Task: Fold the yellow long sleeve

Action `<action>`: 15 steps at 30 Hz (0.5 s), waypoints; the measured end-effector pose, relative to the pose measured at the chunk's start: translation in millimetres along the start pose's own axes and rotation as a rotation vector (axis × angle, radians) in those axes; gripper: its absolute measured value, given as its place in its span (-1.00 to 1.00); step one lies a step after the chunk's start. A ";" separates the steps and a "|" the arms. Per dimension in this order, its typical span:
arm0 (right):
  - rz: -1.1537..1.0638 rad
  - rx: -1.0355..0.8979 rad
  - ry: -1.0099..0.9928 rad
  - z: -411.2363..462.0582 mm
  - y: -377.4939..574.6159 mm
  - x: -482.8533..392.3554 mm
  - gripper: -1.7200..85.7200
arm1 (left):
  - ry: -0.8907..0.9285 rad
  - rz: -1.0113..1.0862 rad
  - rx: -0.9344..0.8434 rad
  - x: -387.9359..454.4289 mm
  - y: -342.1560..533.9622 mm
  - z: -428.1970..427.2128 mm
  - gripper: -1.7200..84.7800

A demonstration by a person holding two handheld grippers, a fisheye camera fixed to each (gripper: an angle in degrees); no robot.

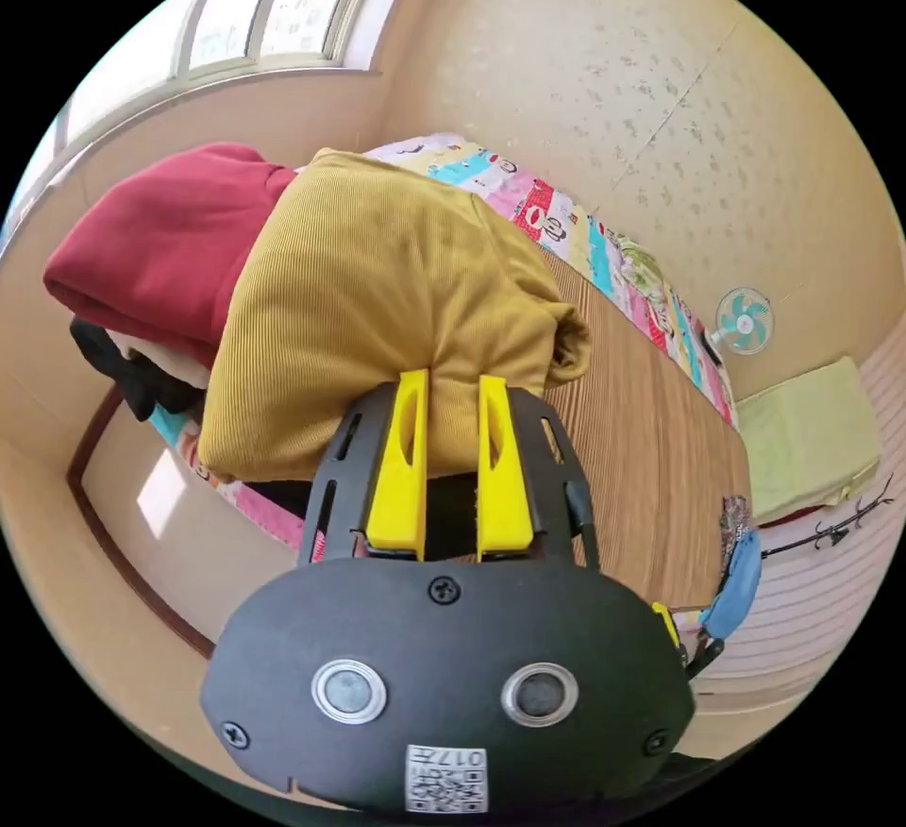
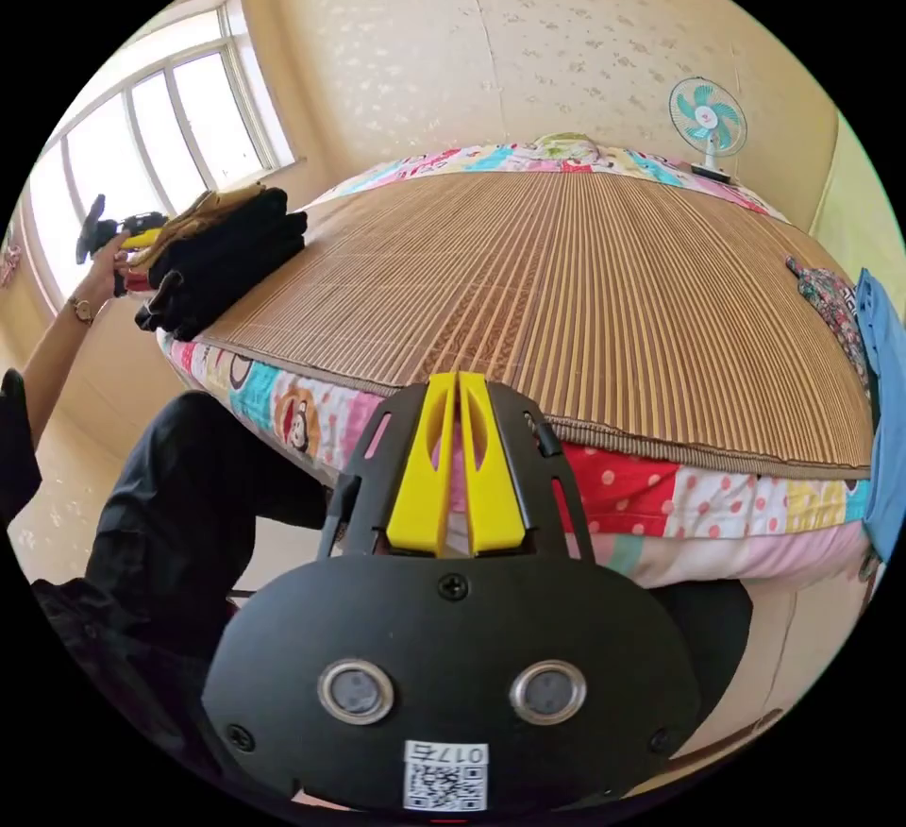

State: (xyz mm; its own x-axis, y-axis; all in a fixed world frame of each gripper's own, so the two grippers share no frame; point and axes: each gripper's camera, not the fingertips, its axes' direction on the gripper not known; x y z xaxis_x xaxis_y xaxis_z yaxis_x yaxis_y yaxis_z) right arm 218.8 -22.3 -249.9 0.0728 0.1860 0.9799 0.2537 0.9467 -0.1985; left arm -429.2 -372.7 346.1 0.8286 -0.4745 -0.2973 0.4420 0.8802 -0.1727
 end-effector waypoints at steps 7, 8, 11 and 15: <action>0.047 0.007 -0.070 -20.2 18.4 14.1 -0.95 | 0.631 0.350 0.006 129.6 135.9 -17.5 -0.93; 0.039 0.009 -0.062 -22.1 20.1 12.6 -0.95 | 0.634 0.479 -0.022 166.2 185.5 -16.8 -0.93; 0.008 0.014 -0.029 -32.4 27.8 6.5 -0.95 | 0.843 0.544 -0.192 201.1 295.6 8.6 -0.91; 0.010 0.018 -0.042 -53.3 38.6 9.5 -0.95 | 0.862 0.442 -0.363 188.5 403.8 39.8 -0.90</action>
State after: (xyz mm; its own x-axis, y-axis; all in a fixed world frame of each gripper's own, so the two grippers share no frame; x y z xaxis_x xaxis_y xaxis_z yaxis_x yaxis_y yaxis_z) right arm 280.8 2.0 -249.5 0.0342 0.2058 0.9780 0.2355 0.9494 -0.2080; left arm -80.9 -106.3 257.7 0.3012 -0.0828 -0.9500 -0.0908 0.9892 -0.1150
